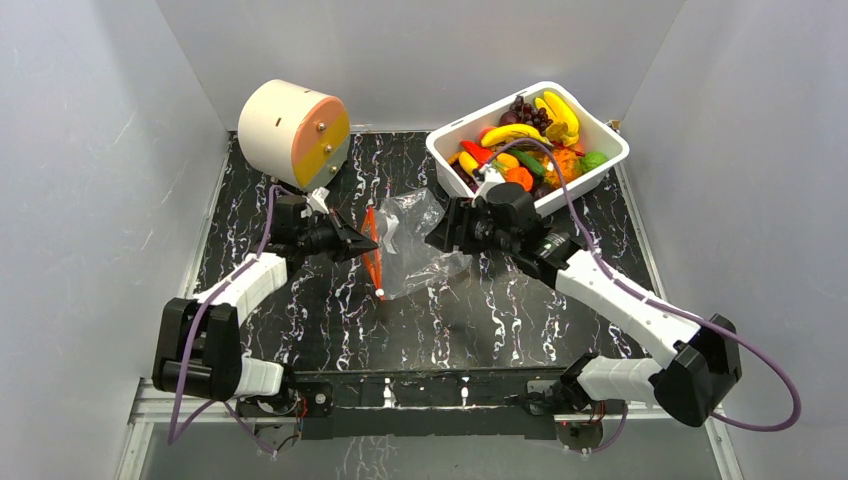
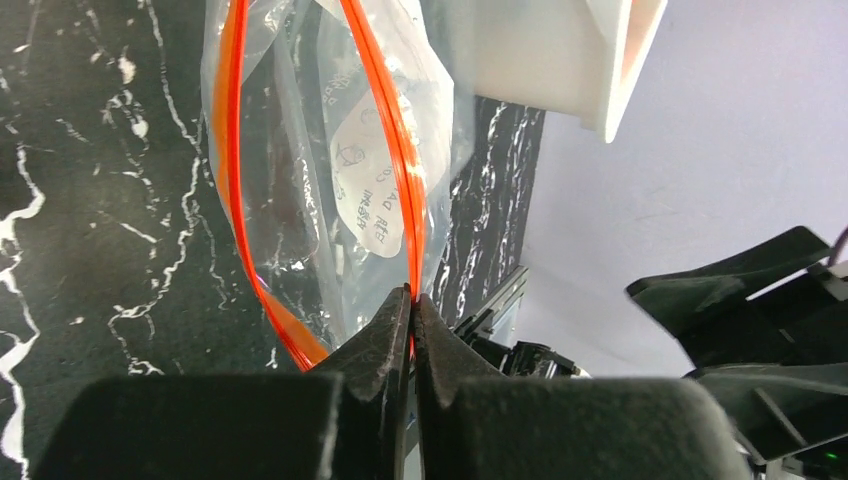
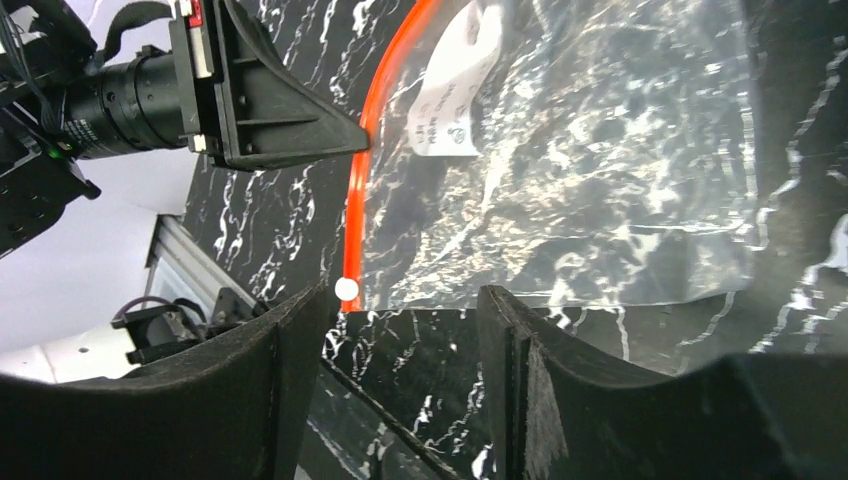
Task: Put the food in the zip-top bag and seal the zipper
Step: Pick up the zipper food storage bag at the center of the board.
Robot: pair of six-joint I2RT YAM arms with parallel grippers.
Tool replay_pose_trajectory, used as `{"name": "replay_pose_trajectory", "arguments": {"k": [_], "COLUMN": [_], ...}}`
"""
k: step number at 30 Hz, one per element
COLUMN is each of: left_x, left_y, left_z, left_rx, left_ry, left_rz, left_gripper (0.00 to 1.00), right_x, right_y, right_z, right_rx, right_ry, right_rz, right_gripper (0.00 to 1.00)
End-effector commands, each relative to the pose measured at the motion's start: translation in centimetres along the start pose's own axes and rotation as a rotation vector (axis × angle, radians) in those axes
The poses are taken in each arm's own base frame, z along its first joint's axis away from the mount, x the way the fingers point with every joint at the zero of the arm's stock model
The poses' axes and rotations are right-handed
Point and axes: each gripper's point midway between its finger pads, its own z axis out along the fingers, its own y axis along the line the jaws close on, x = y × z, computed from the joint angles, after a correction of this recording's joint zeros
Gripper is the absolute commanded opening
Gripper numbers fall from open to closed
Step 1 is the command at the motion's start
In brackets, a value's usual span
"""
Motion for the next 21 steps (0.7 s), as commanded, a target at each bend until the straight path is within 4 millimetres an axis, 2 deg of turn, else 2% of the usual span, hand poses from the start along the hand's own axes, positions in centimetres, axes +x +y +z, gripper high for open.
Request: {"name": "replay_pose_trajectory", "arguments": {"k": [1,7,12,16,21], "left_x": [0.2,0.7,1.2,1.4,1.5], "left_y": [-2.9,-3.4,-3.3,-3.4,-3.4], "left_z": [-0.7,-0.4,-0.2,-0.2,-0.1], "left_rx": [0.078,0.087,0.086,0.087,0.089], "left_ry": [-0.008,-0.010,0.000,0.004,0.016], "left_rz": [0.007,-0.010,-0.020,-0.022,-0.034], "left_gripper": [0.00,0.00,0.00,0.00,0.00], "right_x": [0.0,3.3,4.7,6.0,7.4], "right_y": [3.0,4.9,6.3,6.4,5.4], "right_z": [1.3,3.7,5.1,6.4,8.1], "right_rx": [-0.091,-0.125,-0.147,-0.139,-0.085], "right_ry": [-0.030,0.030,0.051,0.077,0.125], "right_rz": [0.015,0.034,0.043,0.055,0.057], "right_gripper": [0.53,0.41,0.31,0.31,0.31]}}
